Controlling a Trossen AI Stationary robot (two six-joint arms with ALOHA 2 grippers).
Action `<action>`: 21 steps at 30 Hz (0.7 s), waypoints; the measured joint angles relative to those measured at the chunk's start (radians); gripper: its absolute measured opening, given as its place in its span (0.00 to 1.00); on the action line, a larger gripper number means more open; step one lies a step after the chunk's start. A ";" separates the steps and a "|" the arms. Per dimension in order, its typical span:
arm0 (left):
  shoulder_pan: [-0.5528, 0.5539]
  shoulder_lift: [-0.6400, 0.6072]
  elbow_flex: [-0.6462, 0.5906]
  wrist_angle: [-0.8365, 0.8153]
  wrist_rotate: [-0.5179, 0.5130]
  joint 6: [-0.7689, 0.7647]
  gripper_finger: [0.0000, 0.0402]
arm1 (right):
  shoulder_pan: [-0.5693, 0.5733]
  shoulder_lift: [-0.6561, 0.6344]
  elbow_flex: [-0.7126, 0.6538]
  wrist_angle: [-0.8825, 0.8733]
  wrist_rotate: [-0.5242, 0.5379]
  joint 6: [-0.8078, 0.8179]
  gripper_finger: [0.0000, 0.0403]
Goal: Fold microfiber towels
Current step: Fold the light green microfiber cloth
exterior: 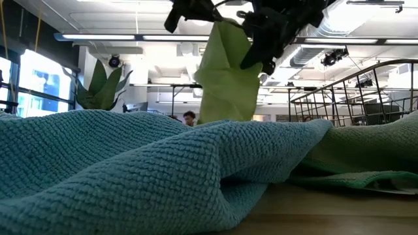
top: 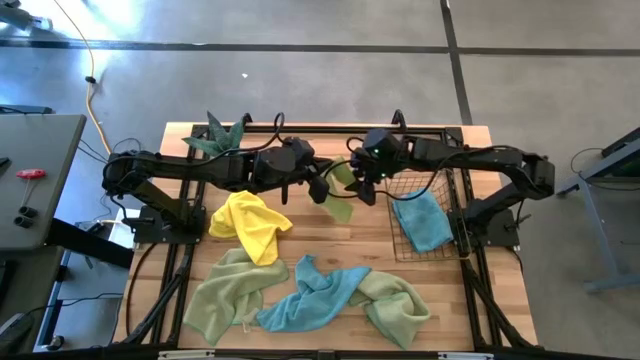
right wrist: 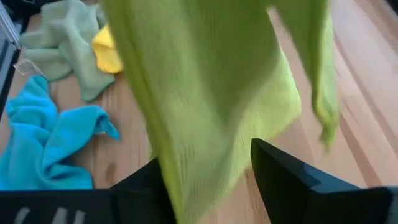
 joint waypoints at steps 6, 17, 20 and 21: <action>0.002 0.000 0.000 -0.004 -0.001 0.000 0.00 | -0.009 -0.002 0.000 -0.049 0.002 0.046 0.25; 0.002 0.000 0.000 -0.045 0.023 -0.001 0.00 | -0.025 -0.011 0.000 -0.093 0.074 0.114 0.01; 0.002 0.000 0.000 -0.104 0.091 -0.013 0.00 | -0.039 -0.036 0.000 -0.152 0.059 0.113 0.01; 0.002 0.000 0.000 -0.122 0.102 -0.024 0.01 | -0.044 -0.046 0.000 -0.180 0.043 0.113 0.00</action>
